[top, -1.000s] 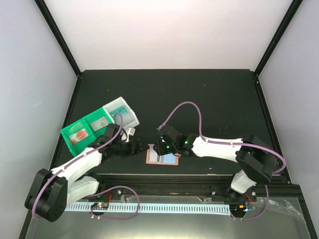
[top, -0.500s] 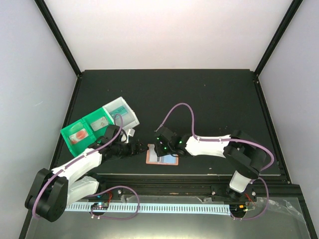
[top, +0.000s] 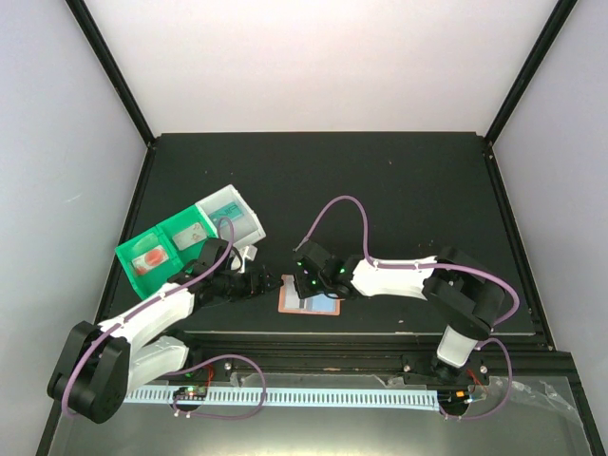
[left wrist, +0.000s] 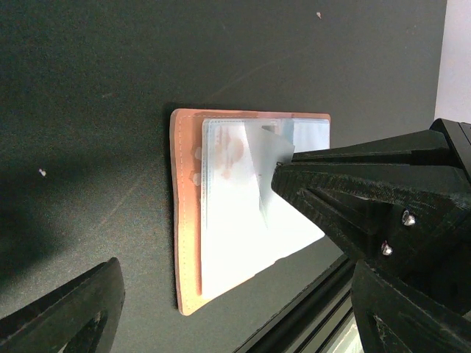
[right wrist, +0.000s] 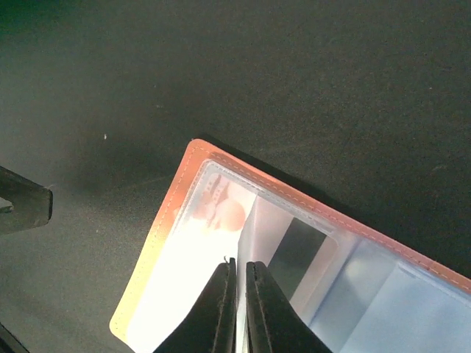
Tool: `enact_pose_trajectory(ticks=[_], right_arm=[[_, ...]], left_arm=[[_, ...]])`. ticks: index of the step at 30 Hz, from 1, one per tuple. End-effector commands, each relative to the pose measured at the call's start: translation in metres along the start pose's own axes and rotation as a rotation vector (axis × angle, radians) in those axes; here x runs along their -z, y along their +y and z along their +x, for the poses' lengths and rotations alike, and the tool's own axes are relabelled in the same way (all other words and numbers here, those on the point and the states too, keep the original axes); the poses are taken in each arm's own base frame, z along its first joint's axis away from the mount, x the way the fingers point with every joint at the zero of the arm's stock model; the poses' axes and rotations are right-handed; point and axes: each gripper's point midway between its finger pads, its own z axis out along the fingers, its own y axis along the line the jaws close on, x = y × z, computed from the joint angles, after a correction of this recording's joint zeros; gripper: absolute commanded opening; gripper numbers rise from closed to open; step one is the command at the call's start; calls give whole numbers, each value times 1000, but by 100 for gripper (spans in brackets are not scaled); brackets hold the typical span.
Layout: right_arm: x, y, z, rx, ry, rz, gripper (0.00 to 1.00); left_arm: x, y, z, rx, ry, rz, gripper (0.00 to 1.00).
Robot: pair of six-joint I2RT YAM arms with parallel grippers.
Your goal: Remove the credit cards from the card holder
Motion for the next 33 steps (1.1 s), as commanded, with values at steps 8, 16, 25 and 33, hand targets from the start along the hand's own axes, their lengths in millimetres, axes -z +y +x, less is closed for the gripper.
enact_pose_trajectory(ticks=[8,16,25,33], right_arm=[[-3,2,-6,18,-37,1,1],[2,-3,-6,7,-74,-2,1],[2,-10,-4,-18,-109,-23,1],[9,-20,-5,-48,-147,-37,1]], left_arm=[[-1,-2,-3,-1,-9,17,85],[-3,-7,-4,4,-2,52,84],[-6,-12,-3,20,14,84,83],[-6,-20,-4,31,13,125,79]])
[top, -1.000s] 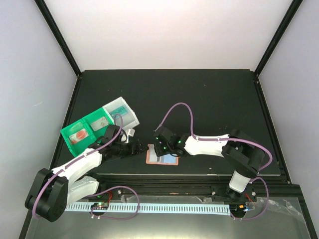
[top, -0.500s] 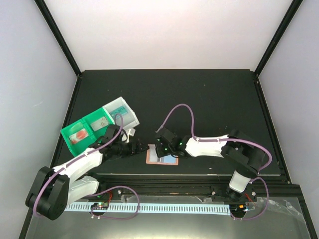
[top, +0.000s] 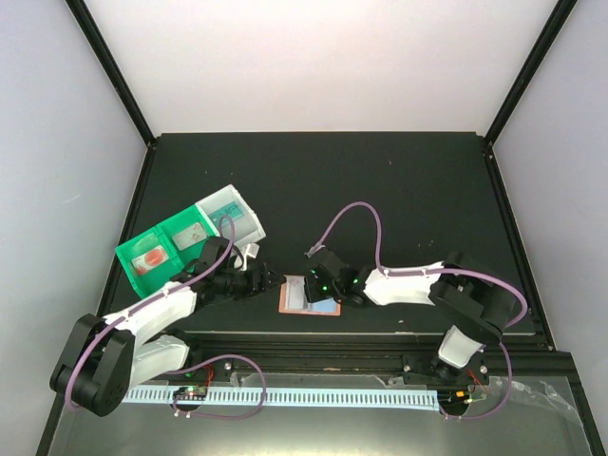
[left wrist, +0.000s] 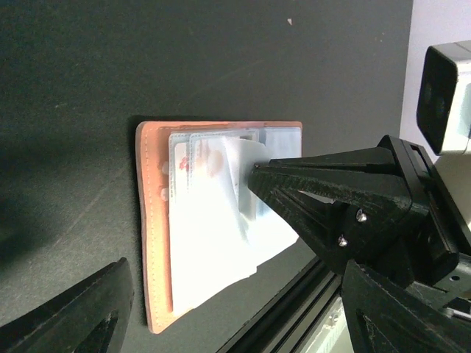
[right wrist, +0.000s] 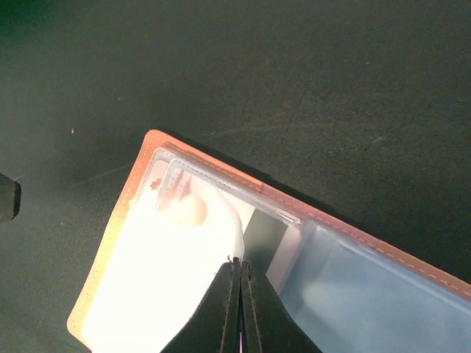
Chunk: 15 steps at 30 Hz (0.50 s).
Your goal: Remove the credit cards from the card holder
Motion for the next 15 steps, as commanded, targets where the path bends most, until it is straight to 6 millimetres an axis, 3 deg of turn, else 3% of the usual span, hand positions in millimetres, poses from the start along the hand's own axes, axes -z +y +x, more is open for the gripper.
enact_pose_trajectory(ticks=[1,15], right_arm=[[8,0,-15,-29,-76,-26,1],[12,-7,-15,-102,-98,-132,1]], left_arm=[[-2,-12,-1,-1,3,66,79],[-15,-29,2,-11,33,133,76]])
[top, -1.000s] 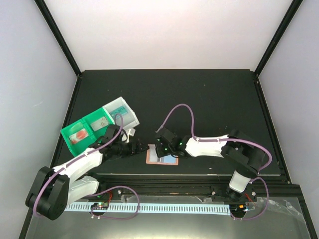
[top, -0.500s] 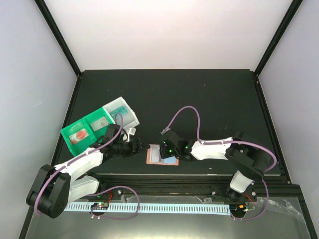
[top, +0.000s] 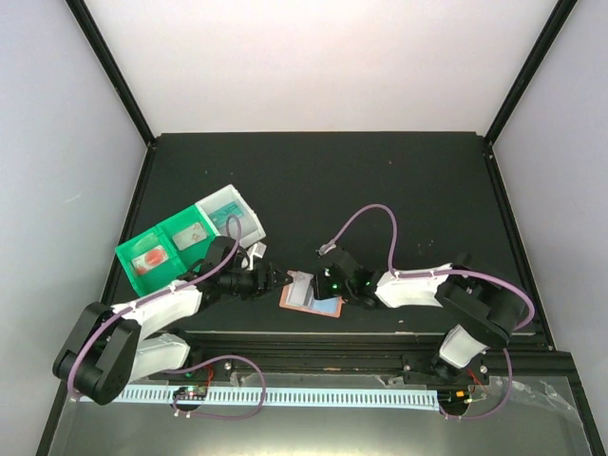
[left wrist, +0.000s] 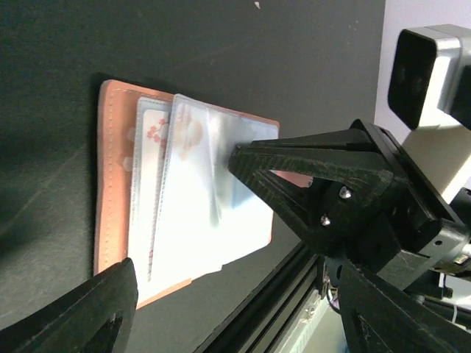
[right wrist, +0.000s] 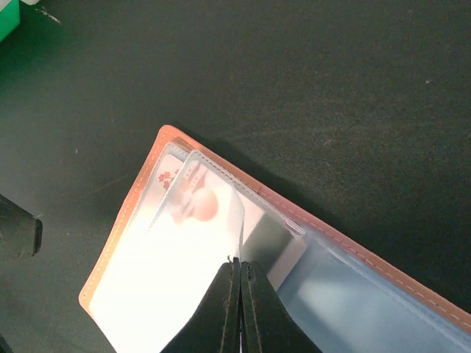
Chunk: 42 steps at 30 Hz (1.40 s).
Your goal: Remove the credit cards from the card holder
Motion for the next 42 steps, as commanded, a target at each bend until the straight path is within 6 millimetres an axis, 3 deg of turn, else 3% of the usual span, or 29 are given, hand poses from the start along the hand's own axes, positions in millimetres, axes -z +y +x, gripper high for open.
enact_pose_trajectory(ticks=[1,25,42], right_arm=[[5,8,-9,-29,-41,-73,1],[13,1,-6,-41,-69,-100,1],[15,-5,-6,-45,-75,-82,1]], left_arm=[[-6,-15,-2,-27,4,62,76],[-34,-8,10,-29,77,40,72],[-35,-28,12,-57,90,79,69]])
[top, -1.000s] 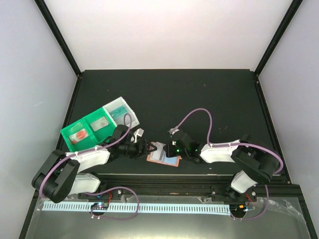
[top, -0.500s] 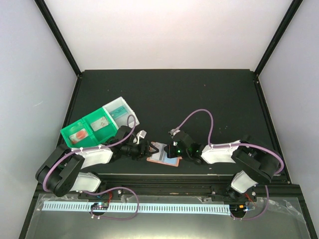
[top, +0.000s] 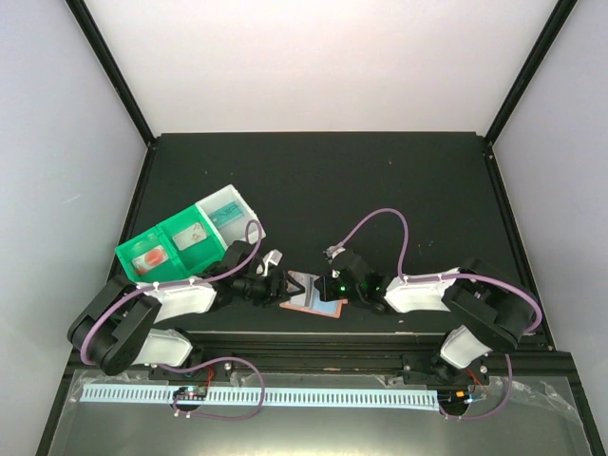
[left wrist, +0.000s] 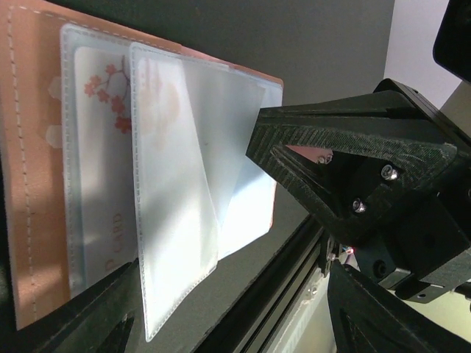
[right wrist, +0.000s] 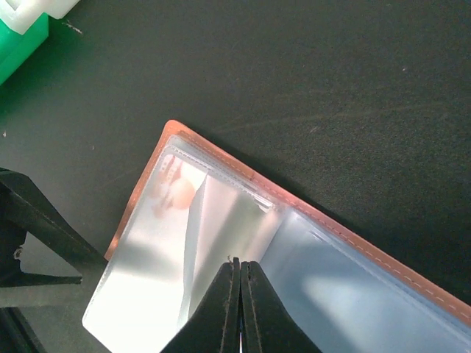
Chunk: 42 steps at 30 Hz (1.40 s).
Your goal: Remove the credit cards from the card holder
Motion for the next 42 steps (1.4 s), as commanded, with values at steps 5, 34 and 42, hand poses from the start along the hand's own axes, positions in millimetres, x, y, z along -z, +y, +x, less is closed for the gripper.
enact_pose_trajectory(ticks=[5,34,42], right_arm=[[13,-1,-15,-7,-63,26,5],[70,-30,-29,-20,-206,181,12],[71,-28,-29,-24,-207,167,13]], left_arm=[[-1,-31,-11,-64,-19,67,69],[-33,-78,12,-153,80,122,69],[-33,-80,12,-158,78,123,69]])
